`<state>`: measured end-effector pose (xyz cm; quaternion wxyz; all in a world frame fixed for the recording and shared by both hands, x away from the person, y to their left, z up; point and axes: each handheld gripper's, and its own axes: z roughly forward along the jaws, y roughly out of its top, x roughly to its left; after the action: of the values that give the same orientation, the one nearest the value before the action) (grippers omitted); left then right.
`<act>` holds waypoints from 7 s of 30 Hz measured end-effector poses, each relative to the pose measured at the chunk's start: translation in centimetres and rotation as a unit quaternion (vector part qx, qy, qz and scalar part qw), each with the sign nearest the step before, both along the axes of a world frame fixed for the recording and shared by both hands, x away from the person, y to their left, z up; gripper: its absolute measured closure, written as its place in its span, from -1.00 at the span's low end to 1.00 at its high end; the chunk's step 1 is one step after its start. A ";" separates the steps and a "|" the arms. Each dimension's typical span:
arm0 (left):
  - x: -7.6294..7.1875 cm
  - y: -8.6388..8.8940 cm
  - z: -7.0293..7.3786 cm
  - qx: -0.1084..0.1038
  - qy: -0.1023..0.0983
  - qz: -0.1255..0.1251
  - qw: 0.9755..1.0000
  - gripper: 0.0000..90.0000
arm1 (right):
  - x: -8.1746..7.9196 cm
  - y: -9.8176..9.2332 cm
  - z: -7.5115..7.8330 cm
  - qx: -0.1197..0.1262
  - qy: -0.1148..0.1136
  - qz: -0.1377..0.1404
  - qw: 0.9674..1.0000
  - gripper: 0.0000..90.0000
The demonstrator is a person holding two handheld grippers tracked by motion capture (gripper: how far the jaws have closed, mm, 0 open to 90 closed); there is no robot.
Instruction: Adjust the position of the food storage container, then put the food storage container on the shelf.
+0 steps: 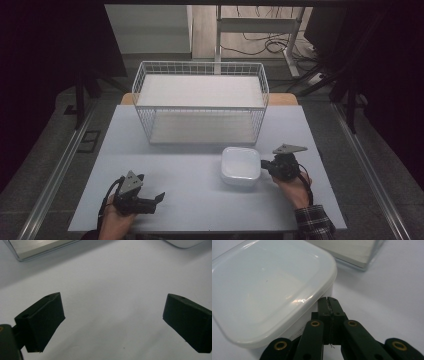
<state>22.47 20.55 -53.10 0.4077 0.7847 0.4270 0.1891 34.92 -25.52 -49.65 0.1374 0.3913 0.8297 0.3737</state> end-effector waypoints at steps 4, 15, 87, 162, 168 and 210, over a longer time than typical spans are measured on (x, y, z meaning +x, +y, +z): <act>0.0 0.0 0.0 0.000 0.000 0.000 1.000 -0.93 | -0.1 1.8 -0.1 -0.005 0.001 0.024 1.000 0.98; 0.0 0.0 0.0 0.000 0.000 0.000 1.000 -0.93 | -0.5 4.9 -0.4 -0.001 0.008 0.063 0.998 0.98; 2.1 -2.3 1.3 -0.035 -0.002 -0.043 0.998 -0.94 | -5.1 4.8 0.5 0.016 -0.063 0.087 0.994 -0.93; 7.4 -6.1 3.9 -0.146 0.043 -0.030 0.988 0.74 | -2.0 9.1 2.8 0.116 0.018 0.039 0.992 0.74; 8.8 -6.0 4.2 -0.149 0.044 -0.024 0.988 0.74 | -0.8 9.5 3.3 0.113 0.001 0.033 0.993 0.73; 16.7 -5.7 3.4 -0.126 0.027 0.036 0.991 0.28 | 7.5 12.5 2.0 0.102 -0.004 -0.015 0.995 0.38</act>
<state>39.14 14.82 -49.65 0.4847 0.7161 0.4861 0.1269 42.47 -13.06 -47.62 0.1053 0.4139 0.7808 0.4560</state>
